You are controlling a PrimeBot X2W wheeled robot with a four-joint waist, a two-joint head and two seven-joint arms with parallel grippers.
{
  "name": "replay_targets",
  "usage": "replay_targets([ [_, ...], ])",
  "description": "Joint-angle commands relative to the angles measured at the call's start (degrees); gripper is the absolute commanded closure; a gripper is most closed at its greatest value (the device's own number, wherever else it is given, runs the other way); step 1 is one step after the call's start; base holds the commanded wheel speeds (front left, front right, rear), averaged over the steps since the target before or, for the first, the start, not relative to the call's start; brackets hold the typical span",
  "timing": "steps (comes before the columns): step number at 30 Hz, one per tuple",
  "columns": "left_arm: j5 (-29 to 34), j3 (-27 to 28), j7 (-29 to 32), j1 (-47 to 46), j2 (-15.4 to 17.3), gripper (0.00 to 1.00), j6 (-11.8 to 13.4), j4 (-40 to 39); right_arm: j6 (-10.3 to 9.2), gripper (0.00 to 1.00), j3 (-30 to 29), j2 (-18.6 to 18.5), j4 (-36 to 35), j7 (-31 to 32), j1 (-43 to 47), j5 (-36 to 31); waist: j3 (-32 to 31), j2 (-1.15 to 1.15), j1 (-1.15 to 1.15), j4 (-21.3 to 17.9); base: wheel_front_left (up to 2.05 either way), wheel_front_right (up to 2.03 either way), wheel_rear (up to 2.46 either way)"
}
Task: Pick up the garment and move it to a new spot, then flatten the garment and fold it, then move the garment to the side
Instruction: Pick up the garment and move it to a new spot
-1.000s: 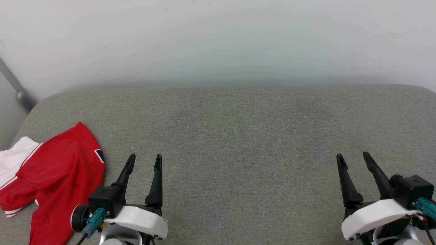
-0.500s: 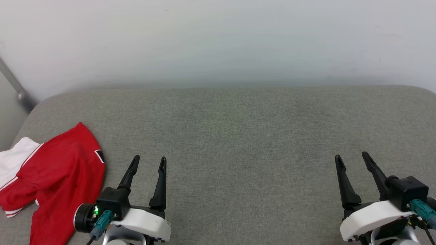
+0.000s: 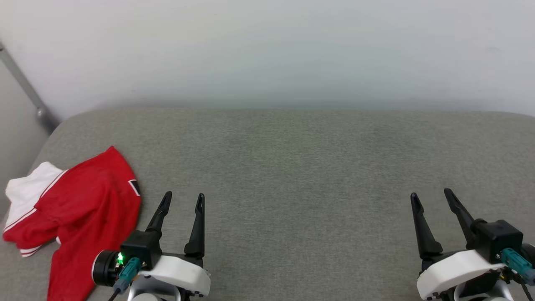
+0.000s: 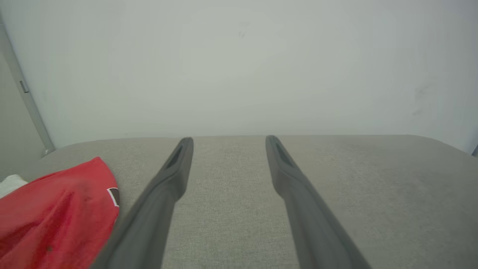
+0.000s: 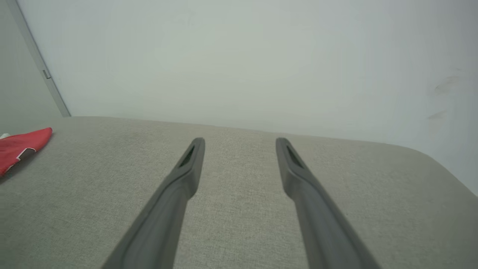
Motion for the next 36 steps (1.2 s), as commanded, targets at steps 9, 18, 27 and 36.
replay_targets([
  [9,-0.2,1.4,-0.3,-1.4,0.6,0.00,1.2,1.2,-0.02,0.00,0.7,0.2,-0.3,0.0,0.4,-0.5,0.4,0.00,0.00,9.5,0.00,0.00,0.00],
  [18,-1.0,4.2,-0.2,-0.5,1.5,0.00,2.4,0.7,-0.02,0.00,3.7,0.2,-0.1,0.5,-1.4,-0.8,1.2,0.00,0.00,19.6,0.00,0.00,0.00],
  [27,-1.3,6.0,-0.2,0.7,1.8,0.00,2.9,0.0,-0.02,0.00,6.2,0.1,-0.8,0.8,-2.7,-0.6,1.9,0.00,0.00,25.1,0.00,0.00,0.00],
  [36,-1.1,6.7,-0.2,-0.3,1.9,0.00,2.8,-0.4,-0.02,0.00,6.8,0.1,-0.6,1.1,-3.0,-0.4,2.4,0.00,0.00,26.2,0.00,0.00,0.00],
])
